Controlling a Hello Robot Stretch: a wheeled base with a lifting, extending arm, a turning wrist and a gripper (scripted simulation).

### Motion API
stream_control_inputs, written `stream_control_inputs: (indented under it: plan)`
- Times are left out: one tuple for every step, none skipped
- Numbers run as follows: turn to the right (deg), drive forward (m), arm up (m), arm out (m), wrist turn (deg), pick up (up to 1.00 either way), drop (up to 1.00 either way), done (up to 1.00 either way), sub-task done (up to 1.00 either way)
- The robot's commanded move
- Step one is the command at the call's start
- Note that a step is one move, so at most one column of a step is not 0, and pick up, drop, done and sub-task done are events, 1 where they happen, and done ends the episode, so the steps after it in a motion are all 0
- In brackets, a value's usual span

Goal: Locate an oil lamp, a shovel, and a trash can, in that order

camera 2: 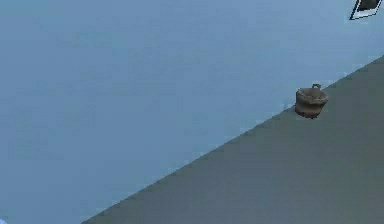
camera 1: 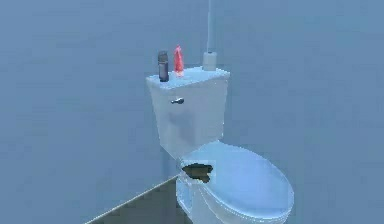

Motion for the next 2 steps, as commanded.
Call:
stream_control_inputs:
  plan:
    - [45.0, 0.00, 0.00, 0.00, 0.0, 0.00, 0.00, 0.00, 0.00]
    - [45.0, 0.00, 0.00, 0.00, 0.0, 0.00, 0.00, 0.00, 0.00]
